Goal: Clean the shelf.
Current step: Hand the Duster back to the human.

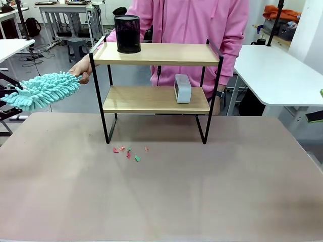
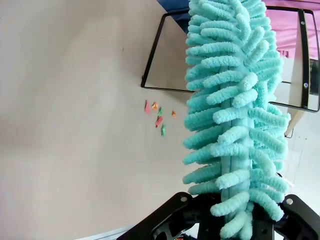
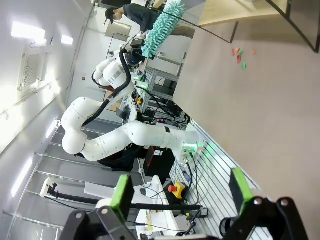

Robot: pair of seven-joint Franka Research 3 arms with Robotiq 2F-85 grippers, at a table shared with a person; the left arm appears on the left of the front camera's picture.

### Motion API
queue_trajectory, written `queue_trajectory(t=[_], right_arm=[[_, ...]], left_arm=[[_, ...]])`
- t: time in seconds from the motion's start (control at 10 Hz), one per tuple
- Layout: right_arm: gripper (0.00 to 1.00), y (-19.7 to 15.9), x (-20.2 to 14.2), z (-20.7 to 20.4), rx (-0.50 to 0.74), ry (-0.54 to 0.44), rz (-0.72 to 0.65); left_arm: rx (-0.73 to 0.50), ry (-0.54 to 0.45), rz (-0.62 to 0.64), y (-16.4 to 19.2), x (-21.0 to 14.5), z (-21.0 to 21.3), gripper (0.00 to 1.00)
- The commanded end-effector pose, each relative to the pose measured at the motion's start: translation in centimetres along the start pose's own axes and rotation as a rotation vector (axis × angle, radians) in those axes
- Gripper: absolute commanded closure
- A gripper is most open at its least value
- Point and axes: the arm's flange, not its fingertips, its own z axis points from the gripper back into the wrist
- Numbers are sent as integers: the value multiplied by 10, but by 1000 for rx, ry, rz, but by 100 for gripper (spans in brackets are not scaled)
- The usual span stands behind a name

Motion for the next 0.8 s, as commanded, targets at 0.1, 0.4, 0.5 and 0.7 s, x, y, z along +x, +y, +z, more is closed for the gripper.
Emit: queue_trajectory(t=[0.1,0.4,0.5,0.7], right_arm=[[0,0,1,3,10,4,14],[0,0,1,3,10,4,14],[0,0,1,3,10,4,14],[0,0,1,3,10,4,14]], left_arm=[[-12,11,-20,0,-1,4,100],[-12,11,-20,0,-1,4,100],[0,-1,0,0,0,0,54],[-3,32,-10,-1,0,0,0]])
